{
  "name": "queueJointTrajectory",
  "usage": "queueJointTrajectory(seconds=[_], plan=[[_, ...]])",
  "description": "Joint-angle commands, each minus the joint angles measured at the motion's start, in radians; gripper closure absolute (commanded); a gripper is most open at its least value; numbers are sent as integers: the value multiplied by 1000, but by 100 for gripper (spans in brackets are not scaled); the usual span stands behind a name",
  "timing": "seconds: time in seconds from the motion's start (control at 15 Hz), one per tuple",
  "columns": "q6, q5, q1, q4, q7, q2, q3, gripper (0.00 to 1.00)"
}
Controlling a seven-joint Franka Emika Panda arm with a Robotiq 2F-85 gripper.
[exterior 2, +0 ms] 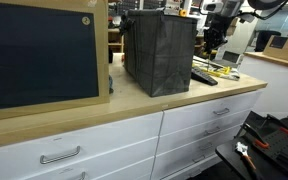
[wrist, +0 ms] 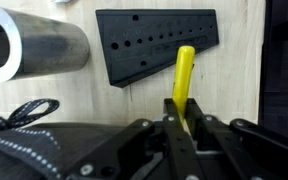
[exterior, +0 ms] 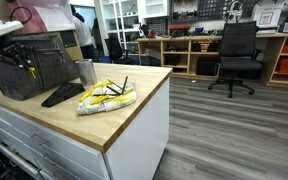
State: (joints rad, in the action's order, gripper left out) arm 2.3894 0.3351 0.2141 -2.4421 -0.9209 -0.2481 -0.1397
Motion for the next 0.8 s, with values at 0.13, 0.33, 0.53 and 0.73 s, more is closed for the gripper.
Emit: queueJointTrajectory(seconds=[0.13,0.33,0.53,0.73], plan=[[27,-33,-7,-74,-73,-23,53,96],[25,-30,-12,-78,-87,-16,69,96],[18,-27,-18,-77,-94,-18,77,96],[15,-29,-21,-77,-103,-17,85,96]])
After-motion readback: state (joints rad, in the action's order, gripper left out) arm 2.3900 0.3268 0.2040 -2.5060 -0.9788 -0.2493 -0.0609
